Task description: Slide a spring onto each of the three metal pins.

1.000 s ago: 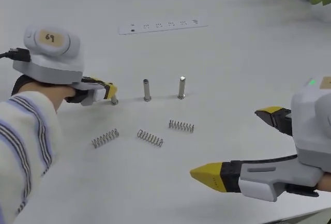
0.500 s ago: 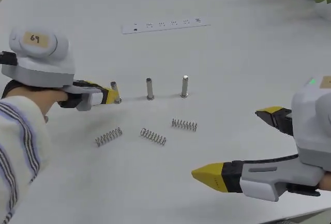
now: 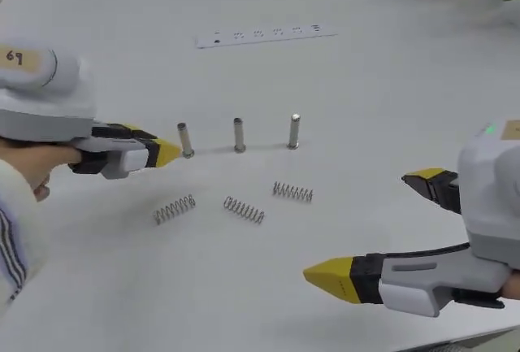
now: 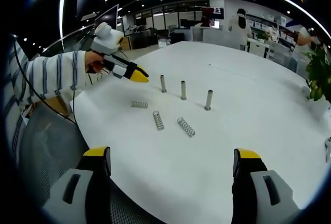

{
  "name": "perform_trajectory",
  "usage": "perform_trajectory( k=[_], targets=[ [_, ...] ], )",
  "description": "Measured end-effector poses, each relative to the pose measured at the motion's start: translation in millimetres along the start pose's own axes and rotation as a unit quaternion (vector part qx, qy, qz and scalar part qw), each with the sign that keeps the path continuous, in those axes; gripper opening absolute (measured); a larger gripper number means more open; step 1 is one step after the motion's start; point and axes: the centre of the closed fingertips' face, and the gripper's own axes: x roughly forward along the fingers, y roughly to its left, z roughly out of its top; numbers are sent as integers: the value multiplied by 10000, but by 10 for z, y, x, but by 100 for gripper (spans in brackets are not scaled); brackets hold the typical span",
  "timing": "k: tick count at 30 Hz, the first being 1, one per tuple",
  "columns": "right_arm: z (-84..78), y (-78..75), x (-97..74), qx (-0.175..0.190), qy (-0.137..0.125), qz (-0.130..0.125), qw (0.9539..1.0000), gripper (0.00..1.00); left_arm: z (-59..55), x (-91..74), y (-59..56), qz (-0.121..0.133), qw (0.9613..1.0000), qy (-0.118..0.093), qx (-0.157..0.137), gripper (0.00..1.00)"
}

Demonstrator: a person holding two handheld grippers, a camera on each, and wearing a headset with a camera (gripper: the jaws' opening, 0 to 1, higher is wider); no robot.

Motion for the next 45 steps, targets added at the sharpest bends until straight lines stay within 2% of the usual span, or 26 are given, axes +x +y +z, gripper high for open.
perform_trajectory(
  k=[5, 11, 14, 21, 25, 26, 30, 40, 45],
  targets=[
    [-24, 0, 10, 1, 34, 6, 10000, 97, -71, -74, -62, -175, 9998, 51, 51, 15],
    [-39, 7, 11, 16, 62, 16, 10000, 97, -203, -115, -90, -242, 9993, 204, 172, 15],
    [-43, 9, 15, 12, 75, 13, 10000, 97, -273, -113, -111, -320, 9991, 252, 70, 15],
    [-58, 31, 21, -3, 116, 44, 9999, 97, -479, -91, -124, -334, 9983, 474, 88, 17],
    [-62, 35, 23, -20, 144, 42, 9999, 95, -581, -81, -148, -405, 9977, 546, 0, 17],
    [-60, 33, 23, -31, 142, 35, 9999, 95, -633, -75, -154, -415, 9972, 617, -9, 17],
    [-54, 36, 22, -18, 141, 46, 9999, 96, -777, -64, -138, -385, 9957, 824, 149, 16],
    [-89, 48, 52, 13, 176, 72, 9998, 97, -868, -40, -126, -359, 9943, 951, 314, 15],
    [-95, 41, 51, -1, 167, 49, 9998, 99, -865, -19, -134, -362, 9944, 927, 360, 15]
  ],
)
